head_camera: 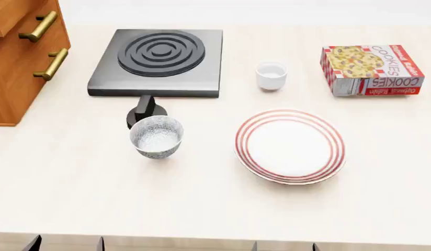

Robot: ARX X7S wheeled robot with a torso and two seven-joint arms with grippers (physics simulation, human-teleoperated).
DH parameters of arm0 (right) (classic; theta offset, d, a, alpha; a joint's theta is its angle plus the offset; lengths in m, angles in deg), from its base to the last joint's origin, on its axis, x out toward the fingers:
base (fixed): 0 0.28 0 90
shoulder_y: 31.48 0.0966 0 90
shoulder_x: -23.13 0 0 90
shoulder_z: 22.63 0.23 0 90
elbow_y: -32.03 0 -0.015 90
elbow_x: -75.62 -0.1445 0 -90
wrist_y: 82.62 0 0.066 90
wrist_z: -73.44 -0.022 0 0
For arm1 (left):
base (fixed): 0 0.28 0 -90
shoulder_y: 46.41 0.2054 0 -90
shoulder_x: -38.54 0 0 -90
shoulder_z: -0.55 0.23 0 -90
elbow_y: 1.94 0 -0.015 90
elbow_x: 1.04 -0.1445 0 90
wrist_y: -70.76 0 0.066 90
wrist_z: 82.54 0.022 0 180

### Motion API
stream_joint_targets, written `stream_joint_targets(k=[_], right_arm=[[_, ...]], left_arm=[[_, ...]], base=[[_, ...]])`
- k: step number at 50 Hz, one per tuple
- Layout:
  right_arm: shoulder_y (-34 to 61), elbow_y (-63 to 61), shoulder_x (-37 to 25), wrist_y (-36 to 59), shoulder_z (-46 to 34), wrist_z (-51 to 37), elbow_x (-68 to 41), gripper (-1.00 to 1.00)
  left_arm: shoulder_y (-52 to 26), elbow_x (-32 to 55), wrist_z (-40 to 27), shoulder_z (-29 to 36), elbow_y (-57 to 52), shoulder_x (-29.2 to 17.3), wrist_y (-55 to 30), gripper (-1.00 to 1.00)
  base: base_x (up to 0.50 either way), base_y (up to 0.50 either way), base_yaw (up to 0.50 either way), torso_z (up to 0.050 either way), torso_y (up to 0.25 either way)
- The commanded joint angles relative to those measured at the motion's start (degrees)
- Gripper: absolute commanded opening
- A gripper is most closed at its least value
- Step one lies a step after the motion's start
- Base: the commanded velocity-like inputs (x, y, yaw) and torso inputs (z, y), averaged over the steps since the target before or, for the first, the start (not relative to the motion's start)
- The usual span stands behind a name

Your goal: Pick the akita bowl on the wooden cabinet and place it on the plate.

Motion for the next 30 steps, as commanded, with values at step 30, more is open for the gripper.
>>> stream_joint_targets(k=[30], right_arm=[[-0.1, -0.9, -4.2, 0.9, -4.8, -5.2, -4.8, 1.0]], left_arm=[[0.3, 2.3, -6.0, 5.5, 0.1, -4.1, 1.2, 1.0]], base=[[0.0, 0.0, 0.0, 0.0, 0.0]])
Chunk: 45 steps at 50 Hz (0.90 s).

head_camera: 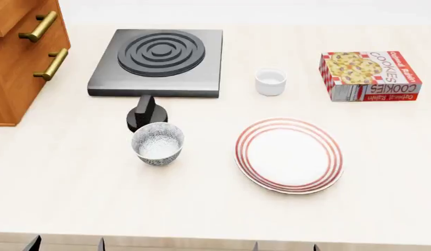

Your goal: Pick the akita bowl on the wooden cabinet and place it on the plate.

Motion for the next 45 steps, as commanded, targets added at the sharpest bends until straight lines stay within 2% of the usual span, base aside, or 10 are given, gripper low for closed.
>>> stream_joint_targets(k=[1, 8, 13, 45], right_arm=[[0.2, -0.1, -1.0, 0.1, -1.1, -1.3, -1.0, 1.0], [0.2, -0.1, -1.4, -0.1, -1.7, -1.9, -1.4, 1.0], [0.4, 0.1, -1.7, 0.0, -2.1, -2.2, -1.6, 1.0], [0.3, 0.1, -3.4, -0.9, -4.0, -4.8, -3.3, 1.0]], left_arm=[[-0.2, 0.5, -1.6, 1.3, 0.2, -0.9, -0.3, 1.0], [-0.3, 1.2, -2.1, 1.7, 0.2, -1.3, -0.4, 1.0], [0.7, 1.5, -1.0, 2.9, -0.2, -2.2, 3.2, 1.0], [0.1, 3.4, -2.9, 4.9, 0.7, -3.8, 3.7, 1.0]], base=[[0.0, 0.0, 0.0, 0.0, 0.0], [0.0, 0.0, 0.0, 0.0, 0.0], [0.0, 0.0, 0.0, 0.017, 0.0], [0.0, 0.0, 0.0, 0.05, 0.0]])
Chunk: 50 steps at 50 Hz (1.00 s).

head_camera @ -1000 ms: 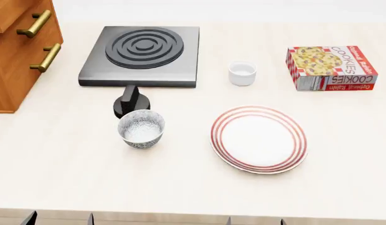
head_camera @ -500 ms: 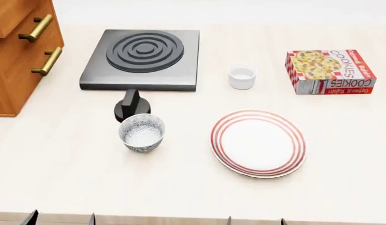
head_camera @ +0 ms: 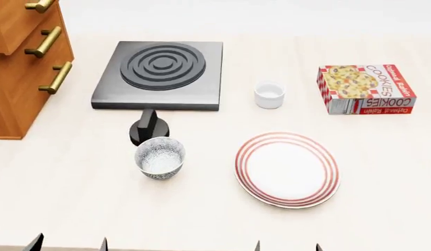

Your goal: Pick the akita bowl on the wooden cabinet and place it on the plate.

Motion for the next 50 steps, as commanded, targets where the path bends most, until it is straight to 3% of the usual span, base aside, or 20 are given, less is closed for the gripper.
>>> stream_joint_targets(k=[1, 16, 45, 50], right_arm=[[-0.1, 0.0, -0.6, -0.5, -0.7, -0.7, -0.6, 1.0], [0.0, -0.2, -1.3, -0.3, -1.7, -1.6, -0.8, 1.0], [0.2, -0.2, -2.4, -0.5, -2.7, -3.1, -1.9, 1.0], [0.3, -0.1, -2.5, -0.5, -2.9, -3.2, -2.2, 1.0]], left_arm=[[-0.3, 0.7, -0.6, 0.7, 0.5, -0.5, -0.1, 1.0], [-0.8, 1.6, -2.1, 1.0, 0.3, -0.8, -2.3, 1.0], [-1.0, 2.5, -3.5, 2.3, 0.2, -1.8, -2.2, 1.0], [-1.0, 2.5, -3.7, 2.5, 0.3, -2.0, -2.2, 1.0]], base=[[0.0, 0.0, 0.0, 0.05, 0.0], [0.0, 0.03, 0.0, 0.019, 0.0], [0.0, 0.5, 0.0, 0.0, 0.0], [0.0, 0.14, 0.0, 0.0, 0.0]])
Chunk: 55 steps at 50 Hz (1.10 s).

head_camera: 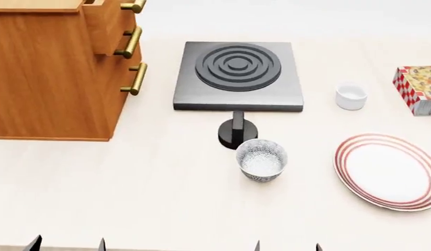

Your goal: Pick the akita bowl on the wooden cabinet and place it on the plate.

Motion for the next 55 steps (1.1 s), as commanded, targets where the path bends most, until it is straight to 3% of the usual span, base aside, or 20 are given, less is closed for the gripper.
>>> stream_joint_targets(k=[1, 25, 55], right_arm=[[0.2, 0.1, -0.5, 0.0, -0.3, -0.5, -0.5, 1.0], [0.4, 0.4, -1.2, -0.3, -1.1, -1.5, -1.0, 1.0], [0.8, 0.6, -1.8, 0.1, -2.0, -2.4, -2.2, 1.0]], left_arm=[[-0.1, 0.3, -0.5, 0.6, 0.1, -0.2, 0.2, 1.0], [-0.3, 1.0, -1.4, 1.4, 0.3, -0.8, 0.4, 1.0], [-0.6, 1.6, -2.4, 2.5, 0.4, -1.6, 0.6, 1.0]], base=[[0.0, 0.0, 0.0, 0.0, 0.0], [0.02, 0.42, 0.0, 0.0, 0.0], [0.03, 0.06, 0.0, 0.0, 0.0]])
